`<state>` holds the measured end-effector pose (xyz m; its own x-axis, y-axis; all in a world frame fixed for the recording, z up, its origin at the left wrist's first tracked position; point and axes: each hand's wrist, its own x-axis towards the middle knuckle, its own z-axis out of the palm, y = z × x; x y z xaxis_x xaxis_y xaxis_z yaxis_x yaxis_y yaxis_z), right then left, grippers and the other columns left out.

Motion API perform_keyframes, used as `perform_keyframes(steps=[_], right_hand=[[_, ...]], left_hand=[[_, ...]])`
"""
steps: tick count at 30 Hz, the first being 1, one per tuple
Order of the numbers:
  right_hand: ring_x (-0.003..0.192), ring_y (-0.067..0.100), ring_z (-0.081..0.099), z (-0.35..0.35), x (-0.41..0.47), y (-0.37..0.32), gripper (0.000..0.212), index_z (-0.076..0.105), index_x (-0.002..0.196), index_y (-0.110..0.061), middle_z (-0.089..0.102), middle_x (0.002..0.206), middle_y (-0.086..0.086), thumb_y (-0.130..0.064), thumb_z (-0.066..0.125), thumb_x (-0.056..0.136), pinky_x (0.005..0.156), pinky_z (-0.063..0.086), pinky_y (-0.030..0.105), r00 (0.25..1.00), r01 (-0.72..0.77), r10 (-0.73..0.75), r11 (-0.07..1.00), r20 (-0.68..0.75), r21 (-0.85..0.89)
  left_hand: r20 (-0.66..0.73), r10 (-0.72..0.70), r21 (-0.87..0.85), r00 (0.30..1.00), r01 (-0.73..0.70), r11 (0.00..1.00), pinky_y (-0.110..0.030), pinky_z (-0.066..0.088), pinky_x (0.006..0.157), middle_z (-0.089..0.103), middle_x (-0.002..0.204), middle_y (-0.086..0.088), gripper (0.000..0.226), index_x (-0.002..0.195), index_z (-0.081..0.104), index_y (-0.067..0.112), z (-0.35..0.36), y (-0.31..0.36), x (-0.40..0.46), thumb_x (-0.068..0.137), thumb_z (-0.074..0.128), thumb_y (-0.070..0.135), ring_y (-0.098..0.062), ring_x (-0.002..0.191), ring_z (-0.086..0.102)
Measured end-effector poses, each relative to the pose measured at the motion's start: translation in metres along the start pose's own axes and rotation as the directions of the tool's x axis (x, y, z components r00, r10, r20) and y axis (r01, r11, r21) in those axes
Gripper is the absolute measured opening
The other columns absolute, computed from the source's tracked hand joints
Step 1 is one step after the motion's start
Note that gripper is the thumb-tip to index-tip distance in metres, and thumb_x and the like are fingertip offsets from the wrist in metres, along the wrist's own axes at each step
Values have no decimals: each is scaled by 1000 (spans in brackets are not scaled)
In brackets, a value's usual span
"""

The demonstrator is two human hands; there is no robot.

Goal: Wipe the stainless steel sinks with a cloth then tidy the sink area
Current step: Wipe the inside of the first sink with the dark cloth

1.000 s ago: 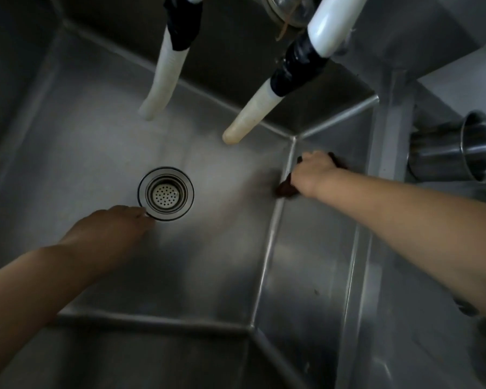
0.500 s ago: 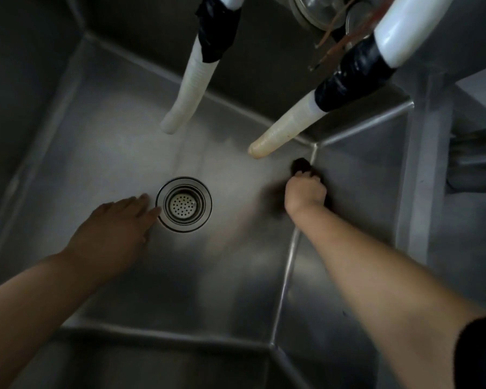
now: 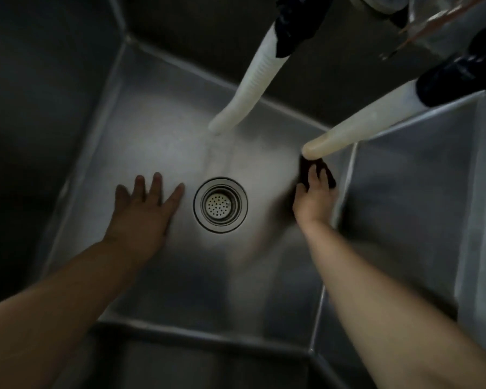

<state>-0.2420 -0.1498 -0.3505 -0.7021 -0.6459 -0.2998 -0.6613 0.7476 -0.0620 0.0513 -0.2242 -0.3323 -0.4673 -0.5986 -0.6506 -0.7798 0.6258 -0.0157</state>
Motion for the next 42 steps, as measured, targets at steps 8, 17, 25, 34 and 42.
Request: perform_keyframes(steps=[8,17,25,34,42], right_hand=[[105,40,55,24,-69,-52,45,63,120,-8,59,126,16,0,66,76,88,48,37,805,587,-593,793,-11,163],[110,33,43,38,-83,-94,33,52,121,-2,54,119,14,-12,43,92,85,38,37,756,640,-590,756,284,-134],[109,32,46,47,-74,-106,22,53,109,-5,56,112,16,-15,50,90,86,36,35,756,561,-545,825,361,72],[93,29,52,37,-62,-95,31,52,101,-20,47,102,8,0,46,77,76,43,30,728,450,-518,855,449,258],[87,23,57,20,-116,-54,24,61,90,-13,59,92,2,3,54,74,72,41,23,926,339,-211,829,-312,445]], left_hand=[[-68,166,115,984,-157,981,-55,12,113,-10,157,-18,78,150,-9,28,4,17,4,94,46,22,-33,145,2],[-6,152,85,988,-150,985,-67,9,109,-13,154,-24,66,150,-3,31,10,37,6,97,37,27,-44,141,-8],[-58,156,68,986,-152,986,-65,4,110,-14,155,-21,62,149,-4,34,18,32,7,99,33,31,-40,143,-9],[-17,137,47,990,-136,990,-65,0,110,-18,154,-20,63,148,-5,37,18,34,8,99,35,30,-40,142,-15],[-45,144,32,989,-142,989,-67,-3,108,-19,154,-21,61,148,-1,37,23,33,12,100,34,29,-41,142,-16]])
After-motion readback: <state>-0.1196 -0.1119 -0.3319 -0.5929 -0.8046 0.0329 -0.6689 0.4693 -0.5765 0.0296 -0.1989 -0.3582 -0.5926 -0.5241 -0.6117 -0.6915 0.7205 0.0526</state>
